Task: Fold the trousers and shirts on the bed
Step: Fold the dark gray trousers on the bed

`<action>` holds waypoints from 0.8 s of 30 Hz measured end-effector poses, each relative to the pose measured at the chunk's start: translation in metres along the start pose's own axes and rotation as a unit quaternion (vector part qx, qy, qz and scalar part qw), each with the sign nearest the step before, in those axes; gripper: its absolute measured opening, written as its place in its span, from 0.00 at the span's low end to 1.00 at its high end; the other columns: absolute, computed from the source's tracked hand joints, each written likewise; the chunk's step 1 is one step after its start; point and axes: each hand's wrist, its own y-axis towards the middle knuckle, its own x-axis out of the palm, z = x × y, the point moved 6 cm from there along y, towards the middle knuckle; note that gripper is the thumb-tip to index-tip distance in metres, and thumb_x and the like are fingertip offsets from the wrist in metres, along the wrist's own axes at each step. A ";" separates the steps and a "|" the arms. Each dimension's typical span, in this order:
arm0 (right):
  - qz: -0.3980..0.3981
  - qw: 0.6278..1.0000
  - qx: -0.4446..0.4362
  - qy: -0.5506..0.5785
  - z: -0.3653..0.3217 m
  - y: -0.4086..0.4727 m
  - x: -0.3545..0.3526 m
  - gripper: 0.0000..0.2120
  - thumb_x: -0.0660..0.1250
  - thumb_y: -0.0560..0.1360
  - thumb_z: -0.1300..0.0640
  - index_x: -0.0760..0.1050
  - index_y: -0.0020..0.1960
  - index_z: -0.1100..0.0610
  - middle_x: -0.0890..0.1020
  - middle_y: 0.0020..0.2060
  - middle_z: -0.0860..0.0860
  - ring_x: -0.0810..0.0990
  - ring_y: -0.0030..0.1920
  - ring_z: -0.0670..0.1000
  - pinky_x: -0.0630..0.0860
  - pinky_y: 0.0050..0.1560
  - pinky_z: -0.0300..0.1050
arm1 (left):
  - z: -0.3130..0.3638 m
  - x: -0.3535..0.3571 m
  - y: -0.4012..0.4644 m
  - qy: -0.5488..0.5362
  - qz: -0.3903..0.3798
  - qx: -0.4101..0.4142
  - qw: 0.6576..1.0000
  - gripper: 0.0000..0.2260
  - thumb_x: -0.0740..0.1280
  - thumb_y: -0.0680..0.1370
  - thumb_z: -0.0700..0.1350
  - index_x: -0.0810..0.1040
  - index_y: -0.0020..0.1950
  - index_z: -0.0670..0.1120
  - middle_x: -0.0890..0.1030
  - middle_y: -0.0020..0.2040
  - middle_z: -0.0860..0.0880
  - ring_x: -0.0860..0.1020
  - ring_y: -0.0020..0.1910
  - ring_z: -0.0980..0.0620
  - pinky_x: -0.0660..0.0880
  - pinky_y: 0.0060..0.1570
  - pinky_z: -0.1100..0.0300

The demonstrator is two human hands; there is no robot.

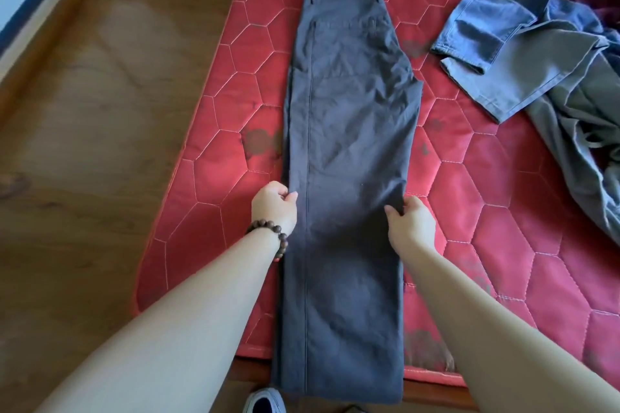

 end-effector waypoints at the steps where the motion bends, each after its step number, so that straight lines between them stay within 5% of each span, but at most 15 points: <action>1: 0.007 1.000 -0.015 0.001 -0.003 0.004 0.001 0.04 0.65 0.77 0.59 0.73 0.49 0.60 0.77 0.44 0.54 0.75 0.50 0.57 0.59 0.39 0.38 | -0.002 -0.003 0.002 -0.009 0.016 0.006 1.000 0.05 0.66 0.77 0.41 0.77 0.46 0.39 0.78 0.40 0.45 0.75 0.43 0.45 0.61 0.37 0.63; 4: 0.012 0.999 -0.032 0.004 -0.004 0.006 0.005 0.04 0.66 0.77 0.59 0.72 0.47 0.59 0.74 0.42 0.51 0.71 0.45 0.52 0.59 0.38 0.38 | -0.011 -0.010 -0.003 -0.030 0.044 -0.005 0.999 0.06 0.66 0.78 0.42 0.77 0.45 0.38 0.77 0.38 0.45 0.72 0.40 0.47 0.62 0.38 0.60; 9: -0.044 0.998 0.033 -0.015 0.017 -0.012 0.003 0.18 0.69 0.75 0.47 0.68 0.34 0.56 0.72 0.29 0.48 0.71 0.34 0.53 0.62 0.30 0.44 | -0.018 -0.013 -0.016 0.004 -0.051 -0.012 0.999 0.21 0.68 0.76 0.46 0.64 0.25 0.47 0.61 0.25 0.44 0.60 0.29 0.45 0.59 0.32 0.54; 12: -0.117 0.990 0.053 -0.050 0.039 -0.038 0.000 0.13 0.72 0.72 0.50 0.75 0.38 0.58 0.77 0.31 0.50 0.75 0.34 0.53 0.66 0.31 0.43 | -0.034 -0.011 -0.040 0.032 -0.144 -0.011 0.989 0.22 0.71 0.73 0.46 0.61 0.27 0.45 0.61 0.26 0.45 0.61 0.28 0.48 0.64 0.29 0.59; 15: -0.138 0.988 0.041 -0.063 0.051 -0.057 -0.005 0.08 0.72 0.72 0.55 0.79 0.41 0.61 0.78 0.32 0.51 0.75 0.35 0.52 0.66 0.31 0.41 | -0.039 -0.015 -0.055 0.070 -0.148 0.032 0.986 0.25 0.72 0.73 0.45 0.58 0.26 0.46 0.59 0.23 0.49 0.58 0.26 0.50 0.57 0.26 0.59; 24: -0.102 0.990 0.064 -0.078 0.043 -0.041 -0.011 0.18 0.71 0.73 0.46 0.77 0.40 0.63 0.78 0.30 0.52 0.77 0.35 0.55 0.70 0.37 0.45 | -0.026 -0.022 -0.048 0.051 -0.023 0.010 0.998 0.08 0.73 0.73 0.50 0.79 0.43 0.47 0.75 0.33 0.59 0.77 0.42 0.50 0.68 0.42 0.63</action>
